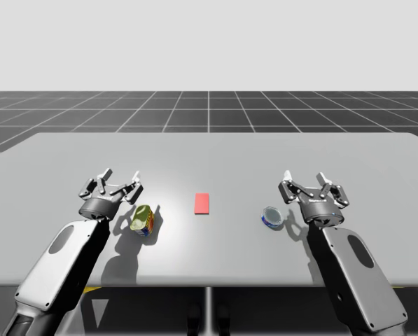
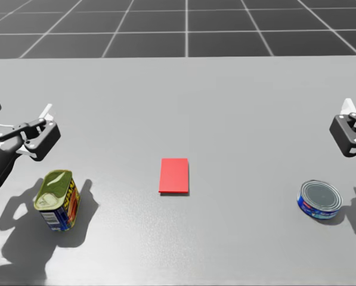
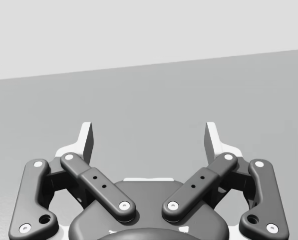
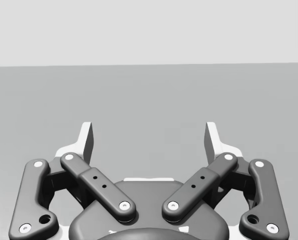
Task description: Look at the card. If it is red, pick the object on the left. If it is green, pick the object on the right.
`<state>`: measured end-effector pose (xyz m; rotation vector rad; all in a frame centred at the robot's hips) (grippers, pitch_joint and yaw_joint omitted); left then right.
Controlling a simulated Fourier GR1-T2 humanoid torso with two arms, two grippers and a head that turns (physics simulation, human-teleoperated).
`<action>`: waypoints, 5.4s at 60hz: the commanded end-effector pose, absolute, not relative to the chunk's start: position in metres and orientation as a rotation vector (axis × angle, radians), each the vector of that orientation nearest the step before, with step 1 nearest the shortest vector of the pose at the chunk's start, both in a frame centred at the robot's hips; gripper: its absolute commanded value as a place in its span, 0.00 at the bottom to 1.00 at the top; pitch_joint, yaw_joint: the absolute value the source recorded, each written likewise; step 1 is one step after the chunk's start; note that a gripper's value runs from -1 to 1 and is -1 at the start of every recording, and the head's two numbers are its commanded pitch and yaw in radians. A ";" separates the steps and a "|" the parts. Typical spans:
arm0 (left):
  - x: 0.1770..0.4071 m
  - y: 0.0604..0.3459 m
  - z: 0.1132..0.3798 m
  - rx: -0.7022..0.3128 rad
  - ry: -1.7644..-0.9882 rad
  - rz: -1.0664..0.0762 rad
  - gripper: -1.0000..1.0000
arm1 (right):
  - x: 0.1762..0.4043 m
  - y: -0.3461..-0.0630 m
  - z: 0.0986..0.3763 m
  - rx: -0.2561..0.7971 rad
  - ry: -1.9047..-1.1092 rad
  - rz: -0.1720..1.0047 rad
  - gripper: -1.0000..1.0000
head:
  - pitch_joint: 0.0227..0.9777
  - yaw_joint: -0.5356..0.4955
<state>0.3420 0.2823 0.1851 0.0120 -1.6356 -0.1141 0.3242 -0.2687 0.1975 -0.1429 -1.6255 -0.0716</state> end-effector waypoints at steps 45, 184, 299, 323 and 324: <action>0.339 0.279 0.189 0.002 -1.650 -0.113 0.00 | 0.324 -0.267 0.197 -0.144 -1.621 -0.053 0.00 | 0.86 0.57; 0.213 0.232 0.131 -0.198 -1.337 -0.132 0.00 | 0.324 -0.265 0.193 -0.160 -1.632 -0.044 0.00 | 0.90 0.86; 0.251 0.223 0.220 -0.137 -1.435 -0.285 1.00 | 0.324 -0.273 0.197 -0.157 -1.658 -0.048 0.00 | 0.44 0.87; 0.268 0.226 0.326 0.003 -1.659 -0.381 1.00 | 0.324 -0.271 0.197 -0.138 -1.637 -0.053 0.00 | 0.44 0.88; 0.268 0.226 0.329 0.006 -1.666 -0.383 1.00 | 0.324 -0.271 0.197 -0.137 -1.637 -0.053 0.00 | 0.44 0.88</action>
